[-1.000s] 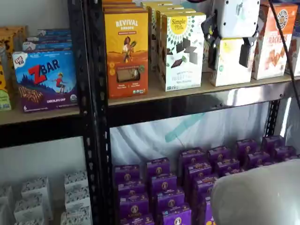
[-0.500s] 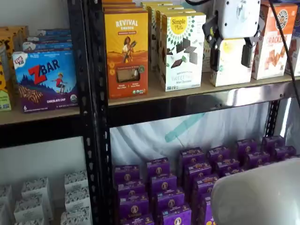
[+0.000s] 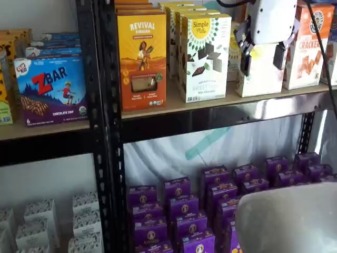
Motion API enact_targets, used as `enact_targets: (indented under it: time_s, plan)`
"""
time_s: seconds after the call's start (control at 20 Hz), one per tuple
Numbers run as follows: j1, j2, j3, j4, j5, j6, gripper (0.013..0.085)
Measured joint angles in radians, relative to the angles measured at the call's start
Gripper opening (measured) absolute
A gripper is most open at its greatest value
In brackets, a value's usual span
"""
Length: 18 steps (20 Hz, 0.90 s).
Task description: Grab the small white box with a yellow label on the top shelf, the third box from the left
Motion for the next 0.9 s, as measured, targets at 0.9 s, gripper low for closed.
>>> enact_targets:
  time_s: [0.9]
  plan:
    - [-0.285, 0.239, -0.131, 0.102, -0.204, -0.267, 0.085]
